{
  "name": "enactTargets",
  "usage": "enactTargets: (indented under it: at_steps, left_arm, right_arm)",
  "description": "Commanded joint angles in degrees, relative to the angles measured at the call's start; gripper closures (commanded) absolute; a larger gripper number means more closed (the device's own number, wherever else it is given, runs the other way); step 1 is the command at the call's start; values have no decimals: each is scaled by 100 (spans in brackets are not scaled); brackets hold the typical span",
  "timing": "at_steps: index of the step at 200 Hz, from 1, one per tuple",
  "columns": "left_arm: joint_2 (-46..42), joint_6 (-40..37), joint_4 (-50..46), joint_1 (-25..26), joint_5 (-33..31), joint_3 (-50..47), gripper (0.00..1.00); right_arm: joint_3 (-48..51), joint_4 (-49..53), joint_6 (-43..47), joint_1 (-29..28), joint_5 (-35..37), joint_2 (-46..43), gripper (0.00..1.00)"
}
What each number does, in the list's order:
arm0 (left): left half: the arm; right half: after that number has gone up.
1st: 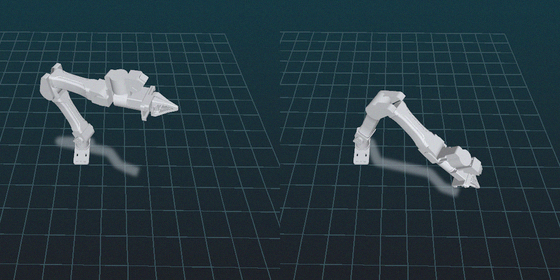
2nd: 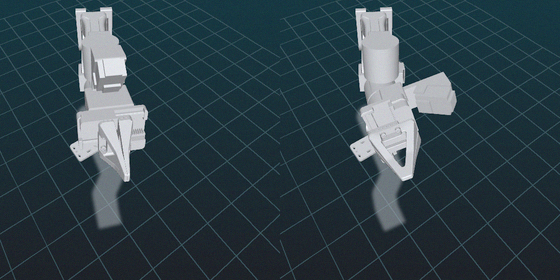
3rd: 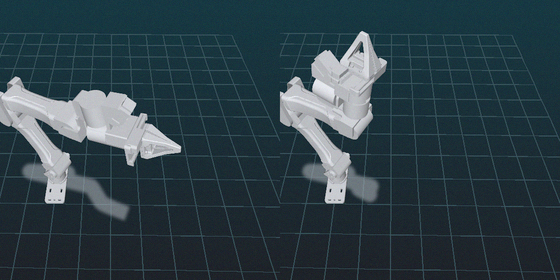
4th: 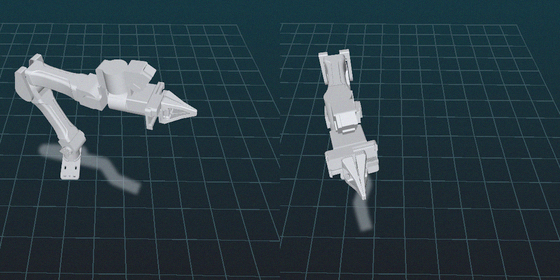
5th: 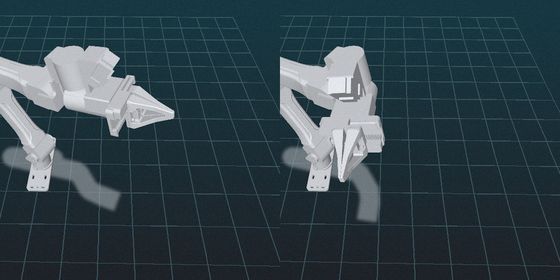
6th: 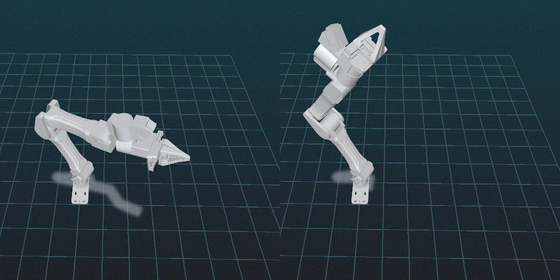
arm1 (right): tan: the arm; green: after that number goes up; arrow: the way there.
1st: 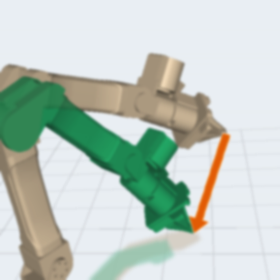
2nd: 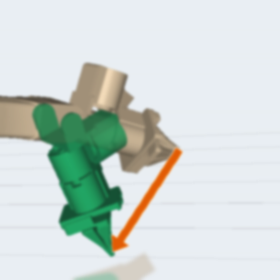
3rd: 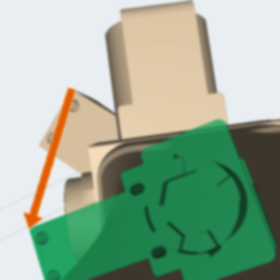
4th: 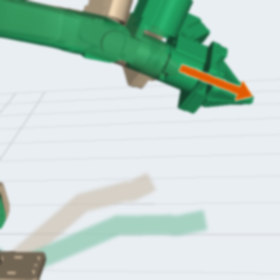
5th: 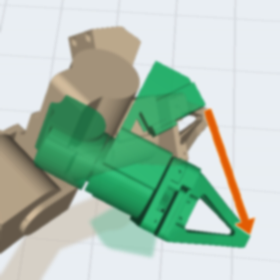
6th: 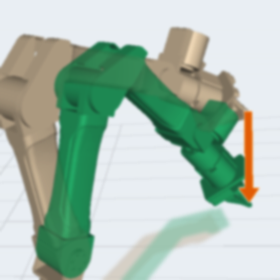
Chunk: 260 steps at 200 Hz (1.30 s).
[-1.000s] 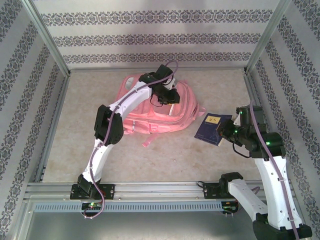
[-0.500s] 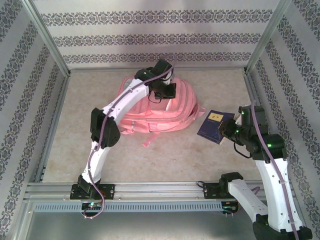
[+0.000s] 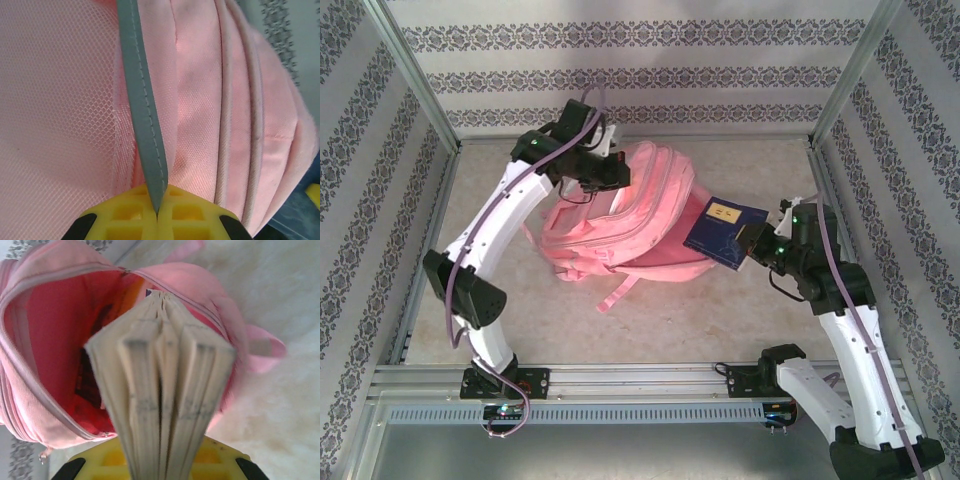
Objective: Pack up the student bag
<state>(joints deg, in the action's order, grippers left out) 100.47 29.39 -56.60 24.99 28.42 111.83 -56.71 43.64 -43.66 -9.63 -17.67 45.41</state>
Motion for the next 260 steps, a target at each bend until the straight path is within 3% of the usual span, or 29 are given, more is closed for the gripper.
enactTargets:
  at_steps: [1,21,49,114,212,260]
  left_arm:
    - [-747,384,1406,-531,1131,-614,100]
    - [-955,711,2180,-808,2045,-1318,100]
    - [-1158,1099,2862,-805,2606,-1743,100]
    - [-1496,1106,3017,-809,2960,-1883,100]
    - [-1860,1015,3178,-811,3177,-2314,100]
    - [-1886,1121,3331,-799,3230,-2451,100]
  right_arm:
    - [191,-1204,-364,-70,-764,-58,100]
    - [422,-1722,-483,-214,-1220,-33,100]
    - [539,-2182,-630,-495,-1550,94,100]
    - [543,-2792,-1381,-647,-1497,731,100]
    - [618,-2773,-565,-250,-1653,1199,100]
    - [751,-3726,-1517,-375,-2113,1586,100]
